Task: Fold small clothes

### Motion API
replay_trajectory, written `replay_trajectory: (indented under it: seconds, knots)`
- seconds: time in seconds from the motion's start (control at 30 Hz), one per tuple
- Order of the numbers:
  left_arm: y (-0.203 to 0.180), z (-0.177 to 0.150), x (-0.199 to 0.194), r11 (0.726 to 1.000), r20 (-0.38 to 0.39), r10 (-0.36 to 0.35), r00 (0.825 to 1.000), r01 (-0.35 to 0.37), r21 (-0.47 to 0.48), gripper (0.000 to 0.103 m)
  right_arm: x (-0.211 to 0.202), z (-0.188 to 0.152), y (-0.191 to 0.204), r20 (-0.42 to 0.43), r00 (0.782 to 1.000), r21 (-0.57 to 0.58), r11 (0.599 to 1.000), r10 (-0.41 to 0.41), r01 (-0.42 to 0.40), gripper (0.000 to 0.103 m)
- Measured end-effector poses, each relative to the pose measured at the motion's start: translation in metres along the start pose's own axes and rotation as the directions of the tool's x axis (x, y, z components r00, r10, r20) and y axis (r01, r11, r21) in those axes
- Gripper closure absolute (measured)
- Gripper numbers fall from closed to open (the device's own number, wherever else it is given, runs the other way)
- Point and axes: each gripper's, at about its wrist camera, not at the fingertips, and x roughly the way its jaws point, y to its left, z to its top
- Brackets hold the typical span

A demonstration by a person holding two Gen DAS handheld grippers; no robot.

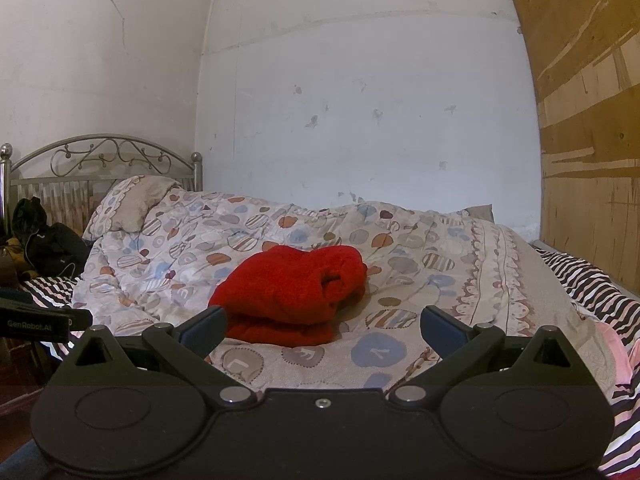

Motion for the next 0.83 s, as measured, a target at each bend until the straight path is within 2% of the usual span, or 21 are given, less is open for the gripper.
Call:
replay_trajectory:
  seconds: [0.83]
  knots:
    - [0.0034, -0.0036, 0.0040, 1.000, -0.027, -0.020, 0.999, 0.019, -0.012, 0.000, -0.0002, -0.0003, 0.0007, 0.001, 1.000, -0.001, 1.000, 0.001, -0.001, 0.000]
